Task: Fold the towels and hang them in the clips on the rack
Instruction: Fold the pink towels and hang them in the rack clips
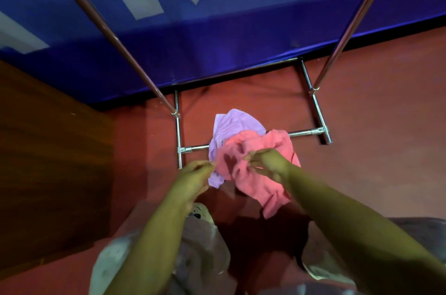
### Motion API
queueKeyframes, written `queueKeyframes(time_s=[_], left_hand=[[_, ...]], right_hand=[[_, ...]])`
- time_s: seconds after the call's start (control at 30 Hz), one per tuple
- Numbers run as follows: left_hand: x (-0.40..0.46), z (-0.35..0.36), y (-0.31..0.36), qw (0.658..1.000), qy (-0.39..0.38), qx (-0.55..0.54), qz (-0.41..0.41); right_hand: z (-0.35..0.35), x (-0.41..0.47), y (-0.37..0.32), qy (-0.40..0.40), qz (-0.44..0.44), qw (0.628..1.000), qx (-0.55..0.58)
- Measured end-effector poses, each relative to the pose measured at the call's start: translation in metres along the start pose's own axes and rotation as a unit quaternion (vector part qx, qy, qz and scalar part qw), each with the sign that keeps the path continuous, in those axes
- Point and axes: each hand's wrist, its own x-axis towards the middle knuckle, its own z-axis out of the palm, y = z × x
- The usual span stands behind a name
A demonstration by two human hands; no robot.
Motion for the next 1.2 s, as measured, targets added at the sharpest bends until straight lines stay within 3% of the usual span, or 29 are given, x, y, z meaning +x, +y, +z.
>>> queueKeyframes(time_s=[0.17, 0.33, 0.4, 0.5, 0.57, 0.67, 0.8, 0.87, 0.93, 1.0, 1.1, 1.2], left_hand=[[-0.031, 0.025, -0.011, 0.993, -0.004, 0.08, 0.082], [-0.069, 0.03, 0.005, 0.973, 0.025, 0.161, 0.166], [-0.092, 0.027, 0.019, 0.965, 0.061, 0.129, 0.22], [-0.129, 0.02, 0.046, 0.967, 0.036, -0.003, 0.251], [-0.154, 0.015, 0.066, 0.963, 0.002, -0.091, 0.254], [-0.193, 0.015, 0.092, 0.948, -0.04, -0.19, 0.252], [-0.236, 0.019, 0.12, 0.931, -0.08, -0.261, 0.241], [-0.248, 0.016, 0.133, 0.925, -0.094, -0.279, 0.238], [-0.253, 0.009, 0.145, 0.923, -0.105, -0.283, 0.239], [-0.255, -0.001, 0.153, 0.925, -0.1, -0.276, 0.242], [-0.257, -0.017, 0.154, 0.919, -0.111, -0.269, 0.265], [-0.255, -0.027, 0.152, 0.911, -0.099, -0.257, 0.307]], right_hand=[[0.015, -0.095, -0.057, -0.078, -0.132, 0.988, 0.014], [0.03, -0.178, -0.096, -0.148, -0.228, 0.953, 0.13], [0.036, -0.205, -0.109, -0.15, -0.263, 0.934, 0.191], [0.039, -0.239, -0.122, -0.143, -0.311, 0.912, 0.225], [0.04, -0.258, -0.121, -0.116, -0.34, 0.919, 0.163], [0.04, -0.281, -0.1, -0.084, -0.397, 0.914, -0.026], [0.041, -0.301, -0.08, -0.029, -0.464, 0.858, -0.219], [0.04, -0.302, -0.084, 0.047, -0.508, 0.812, -0.285], [0.039, -0.305, -0.098, 0.162, -0.538, 0.767, -0.31], [0.037, -0.313, -0.113, 0.218, -0.536, 0.751, -0.32], [0.041, -0.339, -0.141, 0.22, -0.542, 0.742, -0.328], [0.051, -0.363, -0.164, 0.199, -0.551, 0.761, -0.278]])
